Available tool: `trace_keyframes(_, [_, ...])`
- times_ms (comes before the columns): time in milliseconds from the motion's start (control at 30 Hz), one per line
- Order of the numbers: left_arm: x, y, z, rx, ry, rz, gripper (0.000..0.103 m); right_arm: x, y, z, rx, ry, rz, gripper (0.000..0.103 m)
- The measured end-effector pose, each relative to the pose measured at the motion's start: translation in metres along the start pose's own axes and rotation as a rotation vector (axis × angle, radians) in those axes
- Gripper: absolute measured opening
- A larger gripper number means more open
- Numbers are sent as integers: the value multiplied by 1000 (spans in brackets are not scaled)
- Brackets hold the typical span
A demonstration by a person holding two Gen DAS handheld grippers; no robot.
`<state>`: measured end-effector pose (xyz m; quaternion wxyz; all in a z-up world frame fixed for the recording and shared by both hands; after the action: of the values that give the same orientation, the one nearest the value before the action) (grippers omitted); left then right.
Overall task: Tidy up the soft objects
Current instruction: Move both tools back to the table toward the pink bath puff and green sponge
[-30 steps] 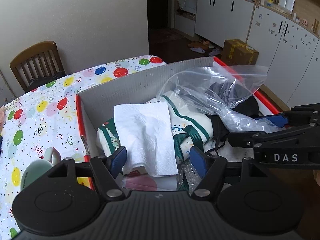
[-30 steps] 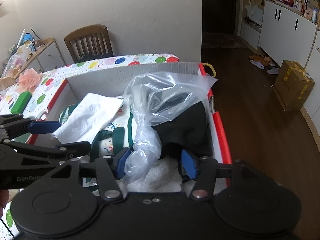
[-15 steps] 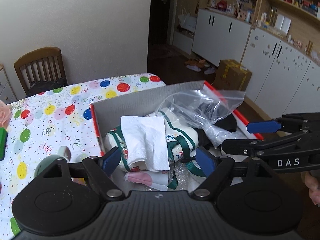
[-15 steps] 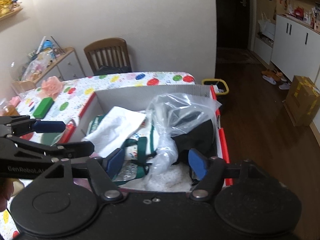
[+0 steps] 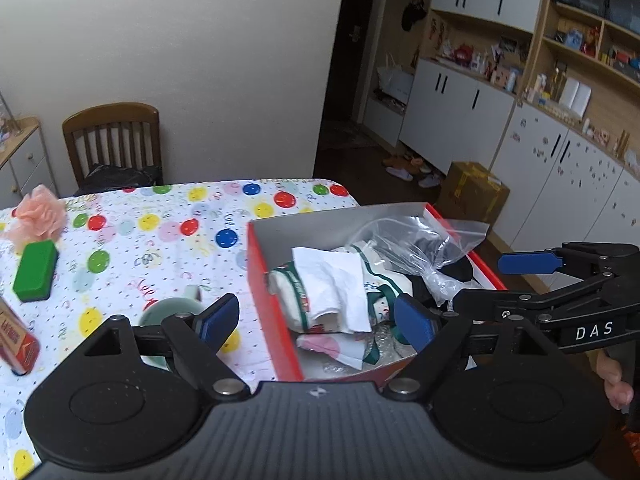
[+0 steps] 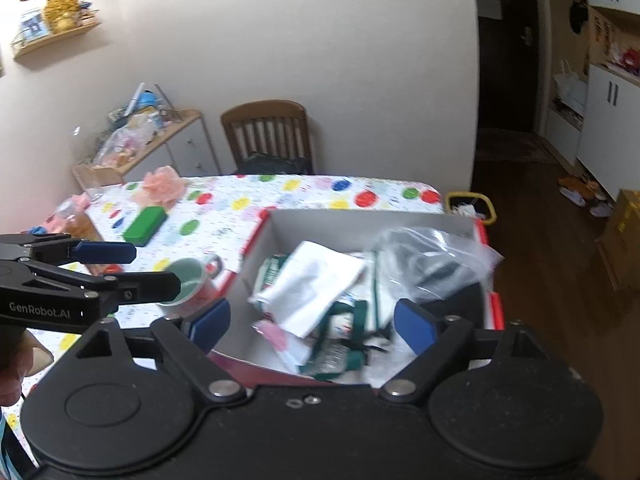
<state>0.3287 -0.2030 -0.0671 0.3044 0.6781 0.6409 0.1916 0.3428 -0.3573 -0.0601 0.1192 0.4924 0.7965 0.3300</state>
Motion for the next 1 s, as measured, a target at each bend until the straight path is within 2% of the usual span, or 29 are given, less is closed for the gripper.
trace_keyframes(67, [11, -3, -10, -8, -5, -20, 98, 14, 4, -1, -9, 15, -15, 94])
trace_keyframes(133, [24, -5, -20, -25, -9, -46, 100, 29, 10, -2, -20, 29, -31, 97])
trace_keyframes(233, [47, -7, -37, -59, -15, -83, 101, 52, 19, 0, -28, 47, -56, 99])
trace_keyframes(400, [95, -12, -65, -102, 17, -122, 101, 98, 34, 8, -34, 77, -73, 100])
trace_keyframes(667, [182, -19, -105, -112, 49, -175, 101, 184, 59, 32, -35, 102, -122, 102])
trace_keyframes(767, [215, -22, -120, -128, 82, -179, 101, 215, 67, 43, -31, 113, -140, 102])
trace_keyframes(1000, [300, -26, -141, -162, 114, -219, 101, 280, 93, 72, -33, 130, -174, 102])
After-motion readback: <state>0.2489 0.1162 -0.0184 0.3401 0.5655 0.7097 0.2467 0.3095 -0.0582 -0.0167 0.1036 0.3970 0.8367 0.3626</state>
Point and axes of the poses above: each gripper's, at about its wrist camera, not at the fingertips, and z roughly the way its jaws point, x to its left, y to its top, the point moved 9 cm from there along z, roughly the way its jaws point, and after that the axes turned 9 degrees about x, right-handed, at the moved point
